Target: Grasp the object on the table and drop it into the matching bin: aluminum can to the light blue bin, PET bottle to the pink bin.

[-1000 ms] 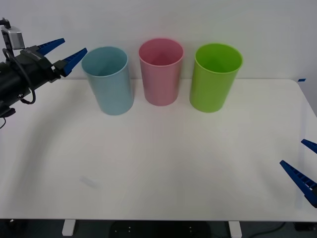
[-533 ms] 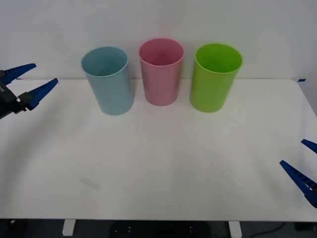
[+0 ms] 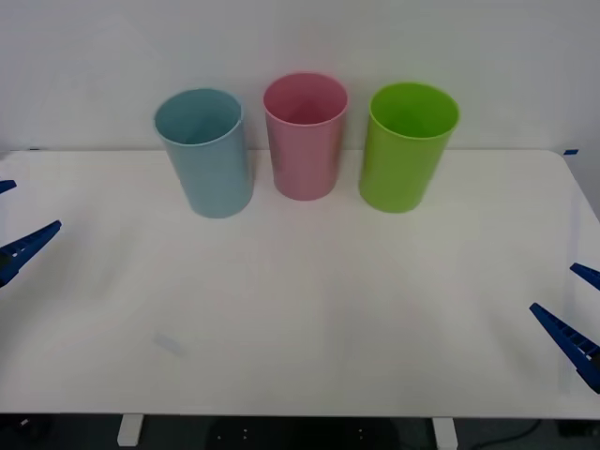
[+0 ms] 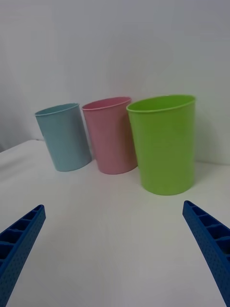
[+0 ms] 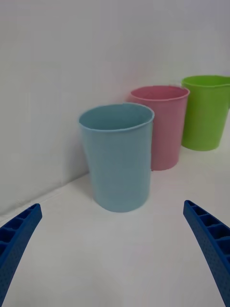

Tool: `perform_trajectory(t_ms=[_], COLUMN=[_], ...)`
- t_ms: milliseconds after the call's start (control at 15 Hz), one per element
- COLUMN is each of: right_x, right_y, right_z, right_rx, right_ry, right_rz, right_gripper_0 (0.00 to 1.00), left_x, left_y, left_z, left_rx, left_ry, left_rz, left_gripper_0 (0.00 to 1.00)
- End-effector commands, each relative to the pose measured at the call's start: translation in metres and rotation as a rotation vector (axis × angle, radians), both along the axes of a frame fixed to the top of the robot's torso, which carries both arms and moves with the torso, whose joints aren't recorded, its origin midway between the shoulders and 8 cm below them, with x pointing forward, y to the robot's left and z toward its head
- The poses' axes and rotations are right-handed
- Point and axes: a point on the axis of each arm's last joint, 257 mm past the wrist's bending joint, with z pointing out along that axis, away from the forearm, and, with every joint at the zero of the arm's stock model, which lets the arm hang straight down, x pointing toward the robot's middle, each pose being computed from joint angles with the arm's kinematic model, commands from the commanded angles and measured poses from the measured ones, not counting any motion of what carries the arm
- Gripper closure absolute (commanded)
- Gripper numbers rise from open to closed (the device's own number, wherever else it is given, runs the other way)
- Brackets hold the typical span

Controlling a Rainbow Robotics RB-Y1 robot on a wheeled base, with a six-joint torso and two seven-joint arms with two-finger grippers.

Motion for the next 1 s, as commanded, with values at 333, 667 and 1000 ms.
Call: perform_trajectory(t_ms=[333,667,1000], right_x=[0.0,0.0,0.0], right_y=[0.0,0.0,0.0], right_z=[0.0,0.0,0.0], right_rx=[0.0,0.0,0.0], right_ry=[0.0,0.0,0.0], right_rz=[0.0,0.0,0.0], right_gripper_0=[0.0,0.0,0.0], left_x=[-0.036,-0.041,-0.041], left_y=[0.012,0.01,0.007], left_z=[-0.019,-0.024,-0.027], left_rx=[-0.006,-0.015,-0.017], left_ry=[0.036,0.053,0.06], left_rz=[-0.007,-0.011,-0.019], left_gripper_0=[0.0,0.0,0.0])
